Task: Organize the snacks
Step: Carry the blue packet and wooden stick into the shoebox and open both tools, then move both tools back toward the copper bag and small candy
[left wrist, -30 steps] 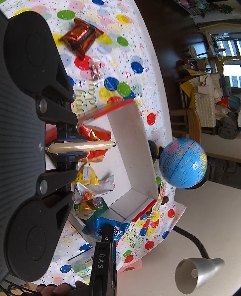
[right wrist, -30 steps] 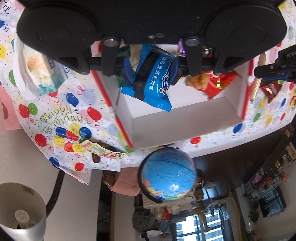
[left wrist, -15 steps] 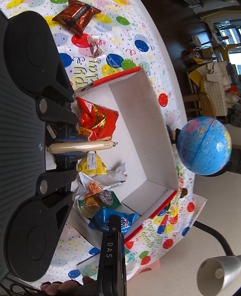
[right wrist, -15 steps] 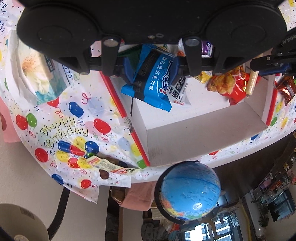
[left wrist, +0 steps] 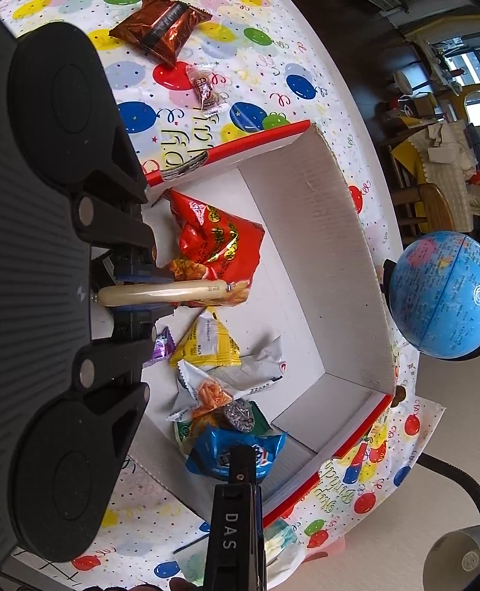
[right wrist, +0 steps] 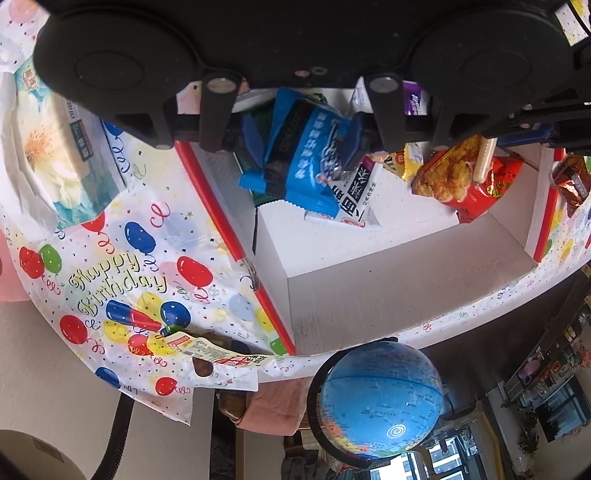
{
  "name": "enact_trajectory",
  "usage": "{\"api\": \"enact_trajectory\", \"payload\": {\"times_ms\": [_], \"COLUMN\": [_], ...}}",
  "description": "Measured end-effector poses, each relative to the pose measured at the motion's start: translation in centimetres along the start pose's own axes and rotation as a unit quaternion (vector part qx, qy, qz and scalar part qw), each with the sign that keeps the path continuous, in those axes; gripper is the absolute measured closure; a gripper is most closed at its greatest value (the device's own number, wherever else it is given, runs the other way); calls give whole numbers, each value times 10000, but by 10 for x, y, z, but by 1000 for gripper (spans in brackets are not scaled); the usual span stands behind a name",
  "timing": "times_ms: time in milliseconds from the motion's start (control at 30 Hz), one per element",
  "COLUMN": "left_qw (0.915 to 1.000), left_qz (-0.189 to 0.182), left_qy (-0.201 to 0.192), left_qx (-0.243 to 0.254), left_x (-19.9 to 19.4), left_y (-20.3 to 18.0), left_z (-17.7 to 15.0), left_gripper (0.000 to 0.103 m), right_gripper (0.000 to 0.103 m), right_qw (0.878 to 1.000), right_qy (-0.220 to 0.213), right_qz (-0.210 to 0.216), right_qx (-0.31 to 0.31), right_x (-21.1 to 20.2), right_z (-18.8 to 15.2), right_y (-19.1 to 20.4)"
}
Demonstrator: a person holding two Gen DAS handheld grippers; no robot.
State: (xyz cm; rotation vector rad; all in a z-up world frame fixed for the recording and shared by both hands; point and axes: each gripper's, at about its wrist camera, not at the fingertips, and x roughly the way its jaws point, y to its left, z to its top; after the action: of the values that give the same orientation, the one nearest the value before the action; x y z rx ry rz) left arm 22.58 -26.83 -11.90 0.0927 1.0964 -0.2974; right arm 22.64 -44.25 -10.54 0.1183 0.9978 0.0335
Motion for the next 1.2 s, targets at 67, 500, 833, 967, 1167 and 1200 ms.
{"api": "enact_trajectory", "payload": {"times_ms": [67, 500, 833, 967, 1167, 1200], "left_qw": [10000, 9995, 9969, 9957, 9937, 9933], "left_qz": [-4, -96, -82, -1, 109, 137], "left_qy": [2, -296, -753, -890, -1065, -1082], "left_qx": [-19, -111, -190, -239, -344, -374], "left_x": [-1, -34, -75, -92, -114, -116], "left_y": [0, 7, 12, 17, 32, 35], "left_z": [0, -5, -14, -21, -33, -35], "left_gripper": [92, 79, 45, 45, 35, 35], "right_gripper": [50, 38, 26, 18, 9, 8], "right_qw": [10000, 9991, 9964, 9943, 9907, 9902], "right_qy": [-22, -283, -613, -739, -868, -881], "right_qz": [43, 319, 560, 713, 955, 990], "right_qx": [35, -43, -192, -288, -419, -448], "right_x": [-2, -35, -73, -87, -102, -103], "right_z": [-1, -8, -15, -19, -24, -24], "right_y": [-1, 4, 11, 18, 37, 41]}}
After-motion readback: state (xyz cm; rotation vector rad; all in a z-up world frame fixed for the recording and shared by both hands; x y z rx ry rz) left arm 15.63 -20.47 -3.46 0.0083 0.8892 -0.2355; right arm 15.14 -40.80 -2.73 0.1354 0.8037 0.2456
